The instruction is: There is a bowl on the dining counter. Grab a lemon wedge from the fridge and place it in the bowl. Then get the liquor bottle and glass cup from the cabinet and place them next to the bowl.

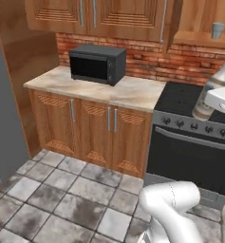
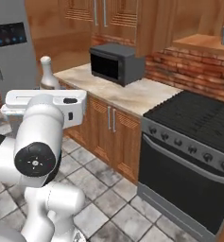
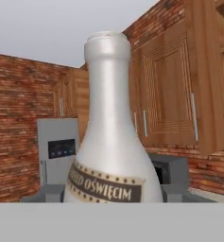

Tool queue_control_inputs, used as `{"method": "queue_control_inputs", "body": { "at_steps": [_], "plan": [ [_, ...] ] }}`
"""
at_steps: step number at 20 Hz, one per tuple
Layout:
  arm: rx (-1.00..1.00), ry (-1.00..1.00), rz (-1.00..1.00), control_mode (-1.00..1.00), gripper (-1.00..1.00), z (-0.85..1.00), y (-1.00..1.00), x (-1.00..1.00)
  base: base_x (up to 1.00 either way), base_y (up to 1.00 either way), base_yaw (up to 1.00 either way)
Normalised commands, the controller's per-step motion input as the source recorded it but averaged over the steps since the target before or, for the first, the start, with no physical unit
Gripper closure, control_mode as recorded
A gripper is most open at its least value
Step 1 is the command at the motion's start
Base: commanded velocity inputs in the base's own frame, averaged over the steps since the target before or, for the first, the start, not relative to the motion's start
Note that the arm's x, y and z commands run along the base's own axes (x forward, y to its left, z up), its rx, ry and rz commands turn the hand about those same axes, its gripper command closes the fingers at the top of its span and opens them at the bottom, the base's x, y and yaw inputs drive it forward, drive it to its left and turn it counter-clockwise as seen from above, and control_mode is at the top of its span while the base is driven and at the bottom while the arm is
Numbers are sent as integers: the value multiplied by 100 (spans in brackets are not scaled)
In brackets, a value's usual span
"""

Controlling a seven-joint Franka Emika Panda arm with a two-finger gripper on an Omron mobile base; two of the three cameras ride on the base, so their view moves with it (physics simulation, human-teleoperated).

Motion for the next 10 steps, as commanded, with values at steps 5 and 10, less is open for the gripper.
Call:
{"method": "queue_control_inputs", "body": {
  "at_steps": [5,10],
  "plan": [
    [0,0,0,100,100,0,0,0,-96,11,49],
    [0,0,0,100,100,0,0,0,-100,13,44]
  ]
}}
